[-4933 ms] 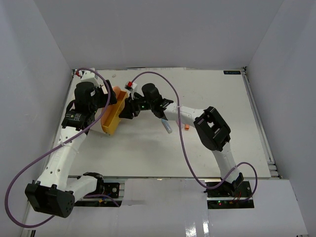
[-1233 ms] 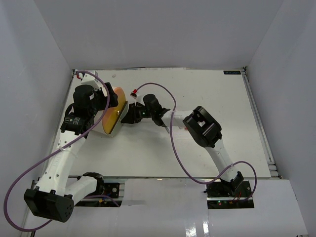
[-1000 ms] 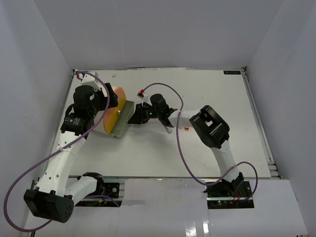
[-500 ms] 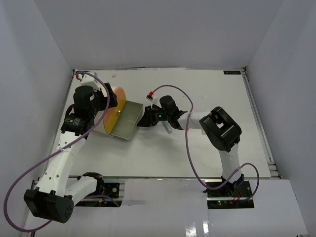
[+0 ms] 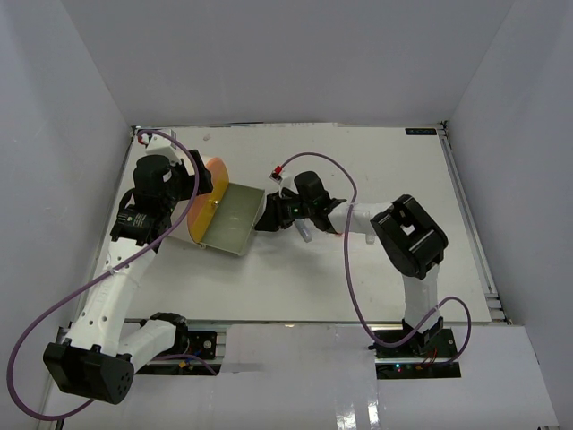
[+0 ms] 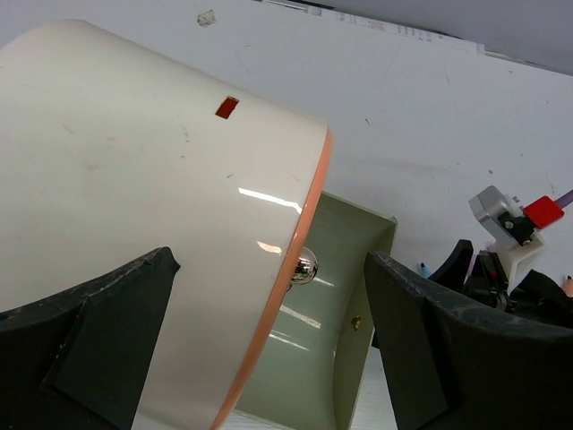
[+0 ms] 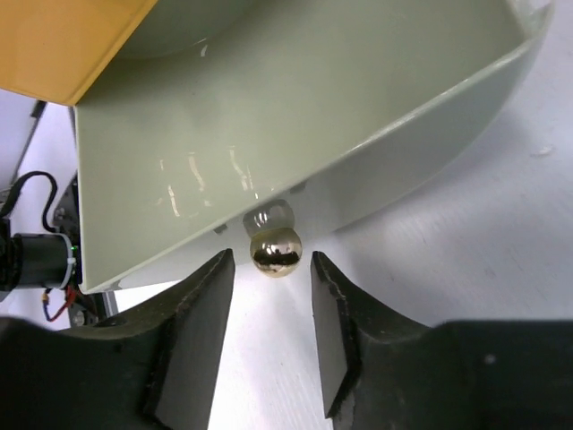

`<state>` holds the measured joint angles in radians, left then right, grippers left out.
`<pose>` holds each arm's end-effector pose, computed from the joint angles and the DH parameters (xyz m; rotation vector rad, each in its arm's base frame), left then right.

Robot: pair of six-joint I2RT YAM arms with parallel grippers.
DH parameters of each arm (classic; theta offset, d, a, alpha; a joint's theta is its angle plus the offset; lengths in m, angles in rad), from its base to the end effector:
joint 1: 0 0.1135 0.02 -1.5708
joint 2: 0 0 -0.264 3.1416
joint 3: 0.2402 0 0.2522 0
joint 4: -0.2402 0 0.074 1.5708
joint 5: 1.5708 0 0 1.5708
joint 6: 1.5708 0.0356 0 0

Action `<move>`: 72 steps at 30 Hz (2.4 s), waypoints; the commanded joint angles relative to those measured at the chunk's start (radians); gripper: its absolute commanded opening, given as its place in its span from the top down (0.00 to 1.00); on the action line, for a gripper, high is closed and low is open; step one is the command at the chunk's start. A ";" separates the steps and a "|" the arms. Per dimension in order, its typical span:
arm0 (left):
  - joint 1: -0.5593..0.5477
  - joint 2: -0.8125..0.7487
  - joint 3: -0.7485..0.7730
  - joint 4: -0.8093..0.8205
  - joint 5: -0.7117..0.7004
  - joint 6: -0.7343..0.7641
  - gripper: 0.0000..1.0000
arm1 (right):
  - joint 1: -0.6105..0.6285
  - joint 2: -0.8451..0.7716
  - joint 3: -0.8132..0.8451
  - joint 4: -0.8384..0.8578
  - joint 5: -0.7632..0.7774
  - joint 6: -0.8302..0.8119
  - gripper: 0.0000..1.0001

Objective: Sort the stationery into containers
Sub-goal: Open the drawer in the storage box, then pick up the pen from the center of the board.

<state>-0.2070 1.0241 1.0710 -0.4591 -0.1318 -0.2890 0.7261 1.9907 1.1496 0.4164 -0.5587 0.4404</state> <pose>0.2209 -0.0416 0.3667 -0.1667 1.9772 -0.1915 0.3094 0.3000 0.1690 -0.6954 2.0580 1.2705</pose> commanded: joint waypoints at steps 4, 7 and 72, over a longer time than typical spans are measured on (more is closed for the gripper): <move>-0.003 0.007 0.052 -0.067 -0.005 0.010 0.02 | -0.019 -0.142 0.001 -0.120 0.104 -0.112 0.41; -0.003 0.010 0.087 -0.076 -0.012 0.022 0.02 | -0.028 -0.194 -0.005 -0.174 0.147 -0.149 0.34; -0.002 -0.127 0.130 -0.220 0.302 -0.068 0.02 | -0.415 -0.469 -0.383 -0.696 0.730 -0.109 0.50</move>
<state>-0.2070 0.9108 1.2160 -0.6773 0.1509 -0.3569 0.3031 1.4956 0.7502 -0.2428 0.1810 0.3424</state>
